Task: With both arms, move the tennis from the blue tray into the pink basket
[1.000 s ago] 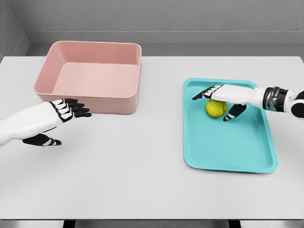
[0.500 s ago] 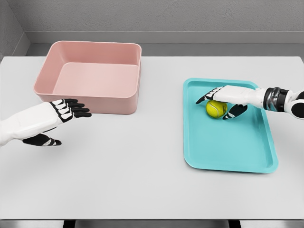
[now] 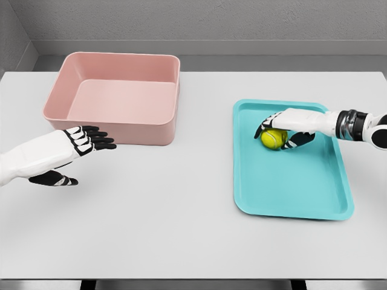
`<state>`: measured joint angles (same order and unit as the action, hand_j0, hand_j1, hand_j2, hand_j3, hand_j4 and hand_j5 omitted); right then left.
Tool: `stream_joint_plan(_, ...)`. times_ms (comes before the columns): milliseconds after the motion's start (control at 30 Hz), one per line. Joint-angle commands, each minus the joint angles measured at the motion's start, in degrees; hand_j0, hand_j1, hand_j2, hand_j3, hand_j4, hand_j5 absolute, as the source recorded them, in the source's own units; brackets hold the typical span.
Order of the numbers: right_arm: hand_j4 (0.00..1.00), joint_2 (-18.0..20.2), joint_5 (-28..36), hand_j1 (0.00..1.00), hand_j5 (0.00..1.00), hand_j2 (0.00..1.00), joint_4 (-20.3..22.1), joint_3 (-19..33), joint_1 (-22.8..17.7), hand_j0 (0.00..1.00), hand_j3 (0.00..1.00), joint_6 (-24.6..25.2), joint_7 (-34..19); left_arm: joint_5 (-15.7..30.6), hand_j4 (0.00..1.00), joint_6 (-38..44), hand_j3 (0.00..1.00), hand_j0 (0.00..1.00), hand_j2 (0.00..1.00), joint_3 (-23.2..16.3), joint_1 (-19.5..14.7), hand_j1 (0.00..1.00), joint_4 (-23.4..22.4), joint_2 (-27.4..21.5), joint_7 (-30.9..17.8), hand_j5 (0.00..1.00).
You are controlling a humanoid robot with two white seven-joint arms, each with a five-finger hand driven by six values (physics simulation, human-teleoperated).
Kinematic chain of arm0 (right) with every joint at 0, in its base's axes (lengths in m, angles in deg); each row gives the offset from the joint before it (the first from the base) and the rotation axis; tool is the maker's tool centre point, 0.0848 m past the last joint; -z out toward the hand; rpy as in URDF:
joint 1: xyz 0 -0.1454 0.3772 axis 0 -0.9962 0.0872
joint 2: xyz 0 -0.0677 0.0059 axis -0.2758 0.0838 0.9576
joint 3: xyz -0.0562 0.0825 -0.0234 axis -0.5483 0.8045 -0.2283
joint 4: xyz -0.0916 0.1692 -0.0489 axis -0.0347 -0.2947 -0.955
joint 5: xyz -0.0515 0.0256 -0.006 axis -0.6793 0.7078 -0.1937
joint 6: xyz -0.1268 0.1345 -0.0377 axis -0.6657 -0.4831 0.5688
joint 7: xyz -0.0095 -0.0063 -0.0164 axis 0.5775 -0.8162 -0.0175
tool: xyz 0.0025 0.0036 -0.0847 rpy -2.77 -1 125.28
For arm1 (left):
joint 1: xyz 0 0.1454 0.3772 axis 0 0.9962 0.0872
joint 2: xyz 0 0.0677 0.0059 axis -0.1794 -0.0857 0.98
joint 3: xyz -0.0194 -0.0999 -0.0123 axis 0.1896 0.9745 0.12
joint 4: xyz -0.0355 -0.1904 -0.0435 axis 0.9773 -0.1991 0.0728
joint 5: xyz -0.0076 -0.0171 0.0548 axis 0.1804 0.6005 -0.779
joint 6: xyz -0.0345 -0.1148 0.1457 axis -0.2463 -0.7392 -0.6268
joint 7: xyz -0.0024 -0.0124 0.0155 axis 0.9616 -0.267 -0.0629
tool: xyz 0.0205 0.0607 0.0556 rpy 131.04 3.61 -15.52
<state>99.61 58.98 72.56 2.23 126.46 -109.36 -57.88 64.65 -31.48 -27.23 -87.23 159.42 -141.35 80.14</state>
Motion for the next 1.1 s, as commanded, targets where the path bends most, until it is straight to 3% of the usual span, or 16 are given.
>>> stream_joint_plan(0, 0.65, 0.1, 0.2, 0.65, 0.65, 0.65, 0.1, 0.1, 0.0, 0.65, 0.65, -0.2, 0.0, 0.4, 1.0, 0.0, 1.0, 1.0, 1.0, 0.0, 0.0, 1.0, 0.0, 0.0, 0.0, 1.0)
stream_joint_plan(300, 0.62, 0.4, 0.2, 0.62, 0.62, 0.62, 0.6, 0.5, 1.7, 0.62, 0.62, -0.8, 0.0, 0.4, 1.0, 0.0, 1.0, 1.0, 1.0, 0.0, -0.1, 1.0, 0.0, 0.0, 0.0, 1.0)
stream_joint_plan(800, 0.62, 3.7, 0.3, 0.62, 0.62, 0.62, 12.0, 0.8, 3.3, 0.62, 0.62, -0.8, 0.0, 0.4, 1.0, 0.0, 1.0, 1.0, 1.0, 0.0, -0.1, 1.0, 0.0, 0.0, 0.0, 1.0)
stream_joint_plan(1067, 0.61, 3.4, 0.3, 0.61, 0.61, 0.61, 13.5, 0.8, 4.0, 0.61, 0.61, -0.8, 0.0, 0.4, 1.0, 0.0, 1.0, 1.0, 1.0, 0.0, 0.0, 1.0, 0.0, 0.0, 0.1, 1.0)
